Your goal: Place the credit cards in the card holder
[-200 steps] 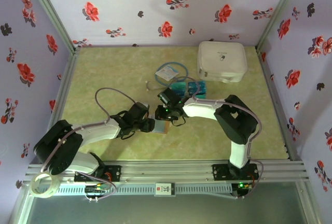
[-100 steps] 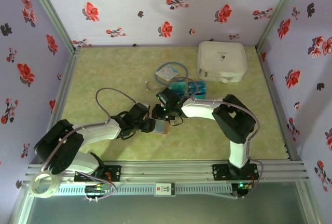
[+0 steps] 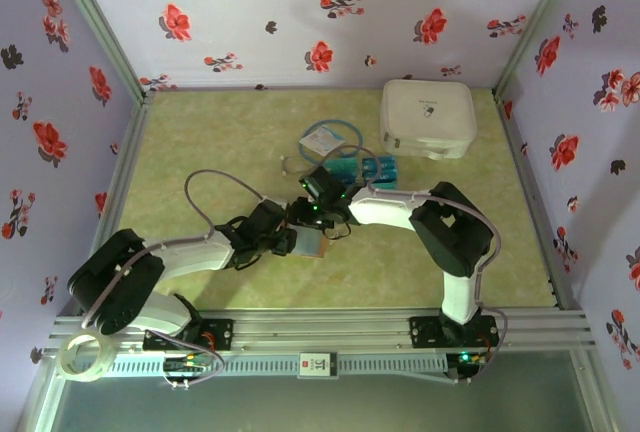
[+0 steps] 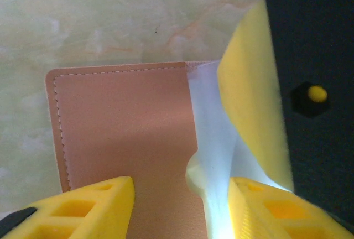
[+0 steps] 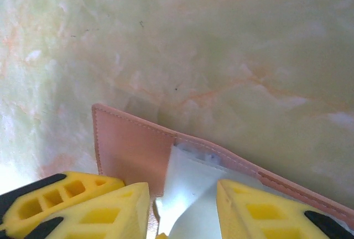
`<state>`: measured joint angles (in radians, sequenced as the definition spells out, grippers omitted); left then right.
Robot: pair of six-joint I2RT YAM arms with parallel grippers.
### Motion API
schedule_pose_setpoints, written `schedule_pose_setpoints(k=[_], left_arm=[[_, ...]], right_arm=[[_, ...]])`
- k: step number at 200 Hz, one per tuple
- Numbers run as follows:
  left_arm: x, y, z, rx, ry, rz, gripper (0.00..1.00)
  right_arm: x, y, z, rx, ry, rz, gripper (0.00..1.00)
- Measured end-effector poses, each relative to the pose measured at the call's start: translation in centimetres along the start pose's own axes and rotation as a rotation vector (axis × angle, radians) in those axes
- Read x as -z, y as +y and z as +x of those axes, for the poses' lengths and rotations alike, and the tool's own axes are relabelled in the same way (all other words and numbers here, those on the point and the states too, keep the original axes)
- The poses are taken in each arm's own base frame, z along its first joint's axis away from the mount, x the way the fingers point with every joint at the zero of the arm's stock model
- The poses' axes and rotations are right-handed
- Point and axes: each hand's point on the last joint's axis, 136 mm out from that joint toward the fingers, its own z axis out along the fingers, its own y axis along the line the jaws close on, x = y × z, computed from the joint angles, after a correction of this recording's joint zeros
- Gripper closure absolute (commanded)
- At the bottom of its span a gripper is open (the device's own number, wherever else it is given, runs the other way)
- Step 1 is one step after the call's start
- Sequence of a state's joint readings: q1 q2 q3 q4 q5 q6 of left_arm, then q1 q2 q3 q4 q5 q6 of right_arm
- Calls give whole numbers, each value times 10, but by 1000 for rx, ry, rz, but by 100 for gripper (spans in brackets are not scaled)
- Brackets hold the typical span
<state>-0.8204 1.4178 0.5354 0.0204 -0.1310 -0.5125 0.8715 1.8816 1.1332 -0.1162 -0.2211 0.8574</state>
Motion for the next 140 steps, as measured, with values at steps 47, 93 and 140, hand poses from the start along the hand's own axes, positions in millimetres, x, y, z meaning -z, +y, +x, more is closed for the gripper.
schedule_pose_setpoints(k=[47, 93, 140], left_arm=[[-1, -1, -1, 2, -8, 3, 50], [-2, -1, -2, 2, -12, 5, 50], [-2, -1, -2, 2, -14, 6, 50]], right_arm=[[9, 7, -7, -3, -30, -12, 52], [22, 1, -6, -14, -57, -4, 49], [19, -13, 4, -38, -38, 24, 48]])
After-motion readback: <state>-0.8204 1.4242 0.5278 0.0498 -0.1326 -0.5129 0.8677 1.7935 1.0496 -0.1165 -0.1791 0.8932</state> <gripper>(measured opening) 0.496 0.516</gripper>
